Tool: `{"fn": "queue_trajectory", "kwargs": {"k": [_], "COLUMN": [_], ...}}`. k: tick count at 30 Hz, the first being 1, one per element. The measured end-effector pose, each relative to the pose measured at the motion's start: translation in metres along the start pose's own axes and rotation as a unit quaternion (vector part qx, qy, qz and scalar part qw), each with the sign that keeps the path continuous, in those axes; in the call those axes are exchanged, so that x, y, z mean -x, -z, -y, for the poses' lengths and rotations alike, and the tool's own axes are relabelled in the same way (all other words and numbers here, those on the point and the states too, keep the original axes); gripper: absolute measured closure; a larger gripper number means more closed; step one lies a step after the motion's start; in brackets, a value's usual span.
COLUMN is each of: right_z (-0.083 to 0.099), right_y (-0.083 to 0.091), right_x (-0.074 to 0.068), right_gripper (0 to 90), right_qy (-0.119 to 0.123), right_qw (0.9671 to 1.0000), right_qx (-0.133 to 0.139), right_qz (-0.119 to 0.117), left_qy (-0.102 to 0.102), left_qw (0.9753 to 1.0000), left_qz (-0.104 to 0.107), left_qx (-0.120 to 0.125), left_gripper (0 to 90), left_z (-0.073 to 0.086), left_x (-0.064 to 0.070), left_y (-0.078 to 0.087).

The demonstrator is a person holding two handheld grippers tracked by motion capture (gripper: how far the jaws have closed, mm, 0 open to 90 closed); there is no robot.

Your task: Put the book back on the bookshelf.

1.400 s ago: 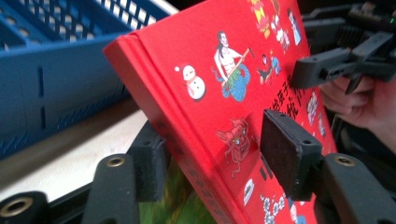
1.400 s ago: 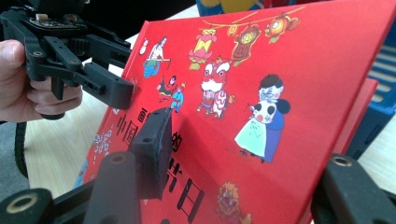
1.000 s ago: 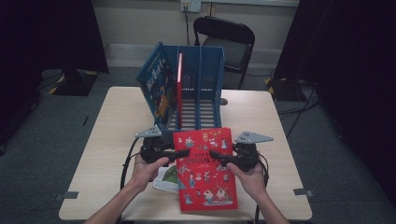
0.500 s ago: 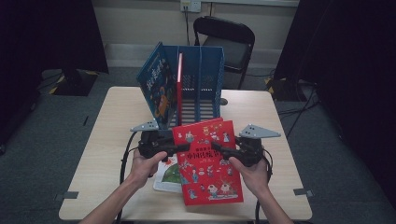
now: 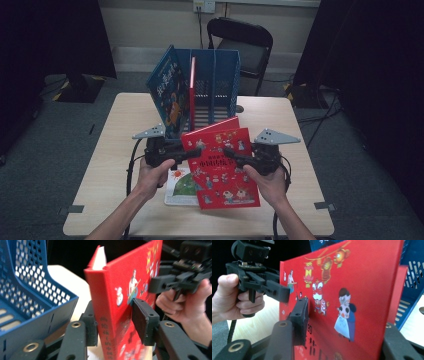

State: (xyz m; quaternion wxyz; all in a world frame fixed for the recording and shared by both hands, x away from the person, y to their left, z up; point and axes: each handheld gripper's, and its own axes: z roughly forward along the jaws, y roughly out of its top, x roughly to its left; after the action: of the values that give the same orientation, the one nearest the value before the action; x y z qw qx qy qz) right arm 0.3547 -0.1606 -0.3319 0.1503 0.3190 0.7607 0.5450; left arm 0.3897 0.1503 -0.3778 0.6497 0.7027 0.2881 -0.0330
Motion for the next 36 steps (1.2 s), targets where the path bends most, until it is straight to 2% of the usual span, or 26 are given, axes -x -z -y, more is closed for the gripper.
{"fn": "queue_trajectory", "kwargs": {"k": [2,6,11,14,15,17,21,22,24,27,29,31,34,36], "right_z": [-0.003,-0.006,-0.003,0.001,0.001,0.004,0.012,0.015,0.019,0.022,0.026,0.029,0.036,0.039], "right_y": [0.0,-0.002,-0.011,-0.015,-0.015,-0.012,-0.003,-0.001,0.003,0.007,0.009,0.011,0.019,0.024], "right_x": [0.0,0.0,0.005,0.005,0.004,0.003,0.004,0.004,0.004,0.002,0.002,0.004,0.011,0.014], "right_gripper": [54.1,54.1,53.7,52.3,52.2,52.2,52.2,52.2,52.3,51.2,49.6,48.9,39.3,36.7], "right_qy": [0.002,0.001,0.009,0.016,0.019,0.025,0.03,0.03,0.032,0.037,0.043,0.043,0.024,0.02], "right_qw": [1.0,0.9999,0.9992,0.9988,0.9986,0.9985,0.9982,0.9981,0.9976,0.9977,0.9985,0.9987,0.9996,0.9996], "right_qx": [-0.001,0.004,0.022,0.026,0.028,0.028,0.026,0.026,0.025,0.021,0.014,0.014,0.016,0.016], "right_qz": [-0.003,-0.012,-0.031,-0.037,-0.039,-0.04,-0.045,-0.048,-0.056,-0.052,-0.03,-0.022,-0.005,0.014], "left_qy": [-0.008,-0.034,-0.045,-0.061,-0.065,-0.08,-0.105,-0.114,-0.126,-0.128,-0.136,-0.137,-0.14,-0.141], "left_qw": [1.0,0.9993,0.9985,0.9978,0.9977,0.9966,0.9943,0.9931,0.9911,0.9907,0.9894,0.9892,0.9886,0.9883], "left_qz": [-0.001,-0.016,-0.031,-0.027,-0.02,-0.021,-0.015,-0.01,-0.019,-0.013,-0.013,-0.012,-0.017,-0.018], "left_qx": [0.003,-0.002,0.004,0.005,0.005,-0.003,-0.013,-0.024,-0.038,-0.045,-0.048,-0.049,-0.054,-0.054], "left_gripper": [60.6,59.8,60.4,60.9,59.9,56.2,57.7,59.7,58.9,56.5,60.3,63.7,67.5,68.4], "left_z": [-0.004,-0.012,-0.013,-0.009,-0.008,-0.008,-0.008,-0.004,0.001,0.003,0.005,0.006,0.01,0.011], "left_x": [0.003,0.007,0.007,0.008,0.01,0.015,0.023,0.027,0.031,0.033,0.034,0.035,0.038,0.038], "left_y": [0.001,0.004,0.01,0.014,0.014,0.012,0.007,-0.001,-0.01,-0.018,-0.018,-0.018,-0.018,-0.018]}}
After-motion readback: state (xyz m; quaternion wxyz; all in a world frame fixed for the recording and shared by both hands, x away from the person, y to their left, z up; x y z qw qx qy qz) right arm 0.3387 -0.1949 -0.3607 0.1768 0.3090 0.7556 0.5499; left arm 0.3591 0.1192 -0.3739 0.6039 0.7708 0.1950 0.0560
